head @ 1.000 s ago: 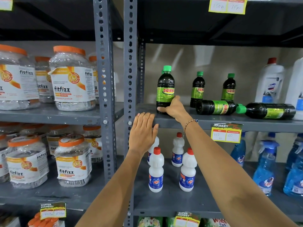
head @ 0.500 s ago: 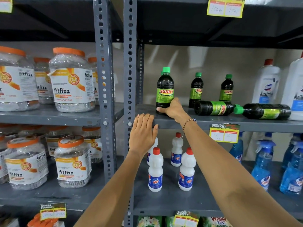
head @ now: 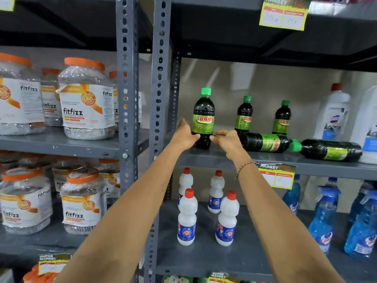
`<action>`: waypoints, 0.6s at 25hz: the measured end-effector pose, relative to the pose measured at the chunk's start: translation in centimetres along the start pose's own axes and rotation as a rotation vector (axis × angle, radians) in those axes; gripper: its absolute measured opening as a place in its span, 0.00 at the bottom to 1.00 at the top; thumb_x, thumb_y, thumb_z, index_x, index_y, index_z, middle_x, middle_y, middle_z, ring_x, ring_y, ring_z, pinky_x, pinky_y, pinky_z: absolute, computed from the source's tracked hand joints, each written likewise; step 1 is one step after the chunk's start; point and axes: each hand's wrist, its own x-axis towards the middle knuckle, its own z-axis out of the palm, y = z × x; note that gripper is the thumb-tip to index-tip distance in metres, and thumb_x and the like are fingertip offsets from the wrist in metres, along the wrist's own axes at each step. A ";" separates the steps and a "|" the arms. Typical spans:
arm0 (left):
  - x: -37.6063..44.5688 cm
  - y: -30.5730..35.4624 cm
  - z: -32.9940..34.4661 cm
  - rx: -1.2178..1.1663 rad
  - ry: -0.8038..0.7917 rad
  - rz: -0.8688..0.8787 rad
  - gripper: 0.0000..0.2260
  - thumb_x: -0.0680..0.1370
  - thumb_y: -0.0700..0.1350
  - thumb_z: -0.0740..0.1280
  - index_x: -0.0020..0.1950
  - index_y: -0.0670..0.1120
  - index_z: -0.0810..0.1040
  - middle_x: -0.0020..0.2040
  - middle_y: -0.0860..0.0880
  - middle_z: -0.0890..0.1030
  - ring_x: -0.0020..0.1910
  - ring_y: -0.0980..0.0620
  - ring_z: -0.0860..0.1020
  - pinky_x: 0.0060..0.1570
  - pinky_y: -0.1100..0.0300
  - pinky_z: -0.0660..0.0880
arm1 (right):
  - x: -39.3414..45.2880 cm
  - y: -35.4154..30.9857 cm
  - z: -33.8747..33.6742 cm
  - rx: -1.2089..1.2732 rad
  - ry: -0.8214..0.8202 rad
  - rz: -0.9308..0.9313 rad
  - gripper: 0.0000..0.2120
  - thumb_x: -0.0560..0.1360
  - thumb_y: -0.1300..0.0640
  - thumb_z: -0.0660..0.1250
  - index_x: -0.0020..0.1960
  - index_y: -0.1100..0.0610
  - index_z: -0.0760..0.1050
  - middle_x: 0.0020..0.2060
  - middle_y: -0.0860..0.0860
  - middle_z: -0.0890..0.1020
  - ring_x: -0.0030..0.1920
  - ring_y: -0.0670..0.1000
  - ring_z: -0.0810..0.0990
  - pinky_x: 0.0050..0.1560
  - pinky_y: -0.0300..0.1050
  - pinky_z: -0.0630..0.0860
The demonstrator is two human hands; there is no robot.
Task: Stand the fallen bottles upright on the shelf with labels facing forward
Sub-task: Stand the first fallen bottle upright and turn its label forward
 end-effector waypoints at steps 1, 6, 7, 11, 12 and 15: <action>0.7 -0.2 0.0 -0.002 -0.065 -0.057 0.30 0.78 0.42 0.67 0.75 0.38 0.56 0.72 0.41 0.67 0.70 0.44 0.67 0.64 0.55 0.65 | 0.2 0.1 0.0 -0.024 -0.039 -0.005 0.21 0.71 0.61 0.73 0.62 0.65 0.75 0.58 0.60 0.81 0.59 0.56 0.79 0.63 0.50 0.75; 2.4 -2.0 0.5 -0.049 -0.111 -0.008 0.15 0.76 0.41 0.69 0.62 0.41 0.77 0.58 0.43 0.81 0.58 0.45 0.78 0.62 0.49 0.72 | 0.5 0.1 0.5 -0.091 -0.060 -0.031 0.16 0.72 0.60 0.72 0.59 0.62 0.79 0.55 0.58 0.83 0.57 0.55 0.81 0.63 0.51 0.76; 2.4 -2.1 0.6 -0.055 -0.101 -0.005 0.15 0.76 0.41 0.70 0.62 0.41 0.77 0.57 0.43 0.82 0.57 0.45 0.78 0.62 0.49 0.73 | 0.5 0.1 0.5 -0.088 -0.067 -0.036 0.16 0.72 0.60 0.72 0.59 0.62 0.79 0.55 0.58 0.84 0.57 0.55 0.81 0.63 0.51 0.76; 1.1 -1.8 0.0 -0.091 -0.111 0.007 0.17 0.75 0.42 0.71 0.63 0.42 0.77 0.57 0.45 0.82 0.57 0.48 0.79 0.62 0.52 0.73 | 0.1 0.3 -0.2 -0.065 -0.102 -0.031 0.16 0.72 0.61 0.72 0.59 0.63 0.79 0.54 0.58 0.84 0.57 0.54 0.81 0.64 0.50 0.75; 0.8 -1.8 -0.2 -0.098 -0.108 0.012 0.17 0.75 0.42 0.71 0.63 0.42 0.77 0.57 0.46 0.81 0.58 0.48 0.78 0.62 0.53 0.73 | -0.1 0.2 -0.4 -0.058 -0.111 -0.033 0.16 0.72 0.62 0.72 0.59 0.63 0.79 0.54 0.58 0.84 0.57 0.54 0.81 0.64 0.49 0.75; -0.5 -2.0 -0.7 -0.118 -0.100 0.044 0.18 0.74 0.43 0.72 0.64 0.44 0.77 0.59 0.46 0.81 0.59 0.49 0.78 0.63 0.51 0.72 | -1.6 0.2 -0.9 -0.030 -0.138 -0.067 0.17 0.72 0.62 0.72 0.60 0.63 0.79 0.55 0.58 0.84 0.58 0.54 0.81 0.65 0.50 0.74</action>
